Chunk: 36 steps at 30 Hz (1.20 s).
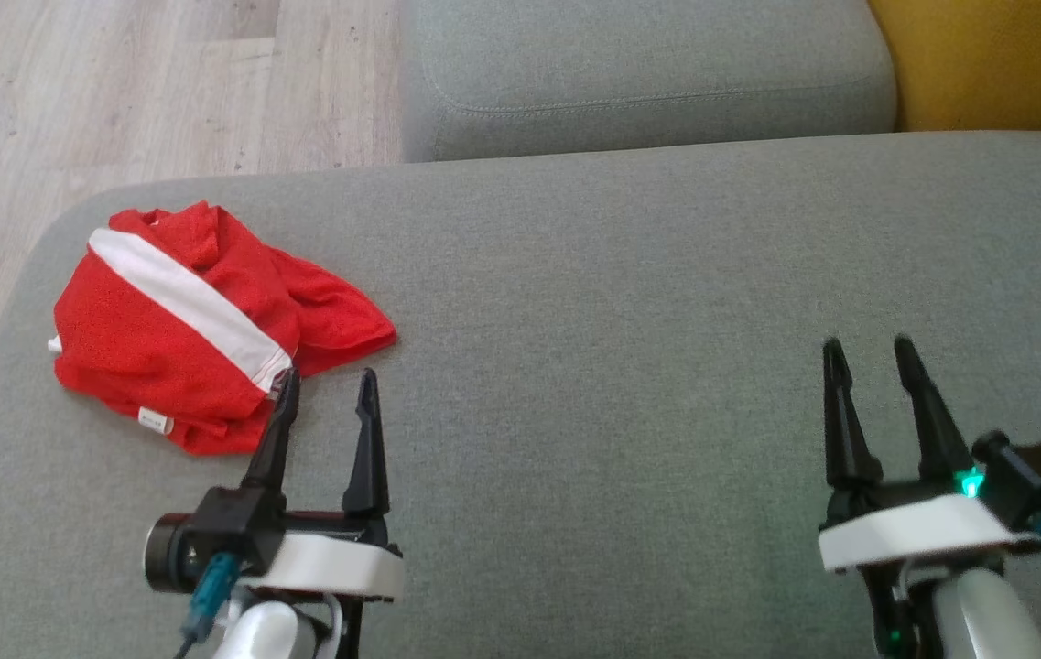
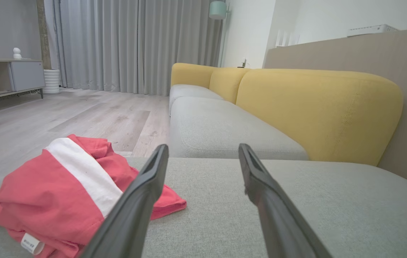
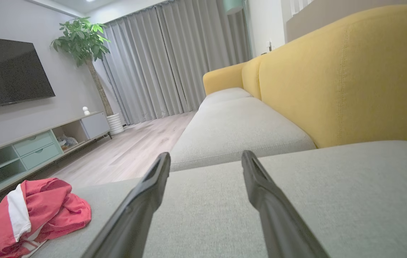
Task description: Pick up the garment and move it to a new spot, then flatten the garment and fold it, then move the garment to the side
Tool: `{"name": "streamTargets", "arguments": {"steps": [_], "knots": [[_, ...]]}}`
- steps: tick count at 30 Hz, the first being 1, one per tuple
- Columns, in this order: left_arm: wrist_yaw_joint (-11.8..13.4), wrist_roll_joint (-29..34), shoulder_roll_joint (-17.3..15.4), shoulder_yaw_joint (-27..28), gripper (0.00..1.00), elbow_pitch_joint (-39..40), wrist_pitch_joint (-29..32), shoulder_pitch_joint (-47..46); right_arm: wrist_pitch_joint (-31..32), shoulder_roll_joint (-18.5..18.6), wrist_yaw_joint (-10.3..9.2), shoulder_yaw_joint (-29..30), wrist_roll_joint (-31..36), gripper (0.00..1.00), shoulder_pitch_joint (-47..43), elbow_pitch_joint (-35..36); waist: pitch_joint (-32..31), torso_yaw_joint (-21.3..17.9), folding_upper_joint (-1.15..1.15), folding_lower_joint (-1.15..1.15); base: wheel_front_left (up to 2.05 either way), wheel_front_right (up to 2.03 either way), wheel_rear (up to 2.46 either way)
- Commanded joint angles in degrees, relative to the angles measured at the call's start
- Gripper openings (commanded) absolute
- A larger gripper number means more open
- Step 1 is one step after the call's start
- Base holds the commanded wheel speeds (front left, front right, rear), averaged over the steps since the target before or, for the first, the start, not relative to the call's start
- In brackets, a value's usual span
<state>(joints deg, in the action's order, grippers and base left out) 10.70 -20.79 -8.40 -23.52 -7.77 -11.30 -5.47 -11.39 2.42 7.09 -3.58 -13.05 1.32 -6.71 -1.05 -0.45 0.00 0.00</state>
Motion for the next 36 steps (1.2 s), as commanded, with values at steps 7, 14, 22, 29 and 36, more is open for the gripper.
{"name": "streamTargets", "arguments": {"steps": [7,14,22,29,36], "knots": [[-4.1,0.5,2.5,5.3,1.0,0.8,-2.0,1.8,-1.9,0.4,0.38,-1.6,-1.9,1.0,0.2,-0.9,-0.4,-0.2,0.0,0.0,0.0,0.0,0.0],[-6.7,5.7,3.7,6.0,1.0,-2.4,-3.2,2.2,-3.1,0.4,0.39,-1.5,-0.2,1.0,0.3,-3.0,-0.5,-0.6,0.0,0.0,0.0,0.0,0.0],[-8.1,8.8,4.7,7.4,1.0,-3.3,-3.7,2.1,-3.6,0.5,0.4,-2.0,1.2,1.0,0.7,-3.3,-0.3,-0.6,0.0,0.0,0.0,0.0,0.0],[-8.8,9.2,5.1,8.8,1.0,-3.7,-3.7,2.3,-3.6,0.5,0.4,-3.2,0.4,1.0,0.7,-3.2,-0.5,0.2,0.0,0.0,0.0,0.0,0.0],[-9.0,9.5,5.3,10.9,1.0,-4.3,-3.7,3.0,-3.6,0.5,0.4,-5.4,0.0,1.0,0.2,-3.2,-1.2,3.5,0.0,0.0,0.0,0.0,0.0]]}}
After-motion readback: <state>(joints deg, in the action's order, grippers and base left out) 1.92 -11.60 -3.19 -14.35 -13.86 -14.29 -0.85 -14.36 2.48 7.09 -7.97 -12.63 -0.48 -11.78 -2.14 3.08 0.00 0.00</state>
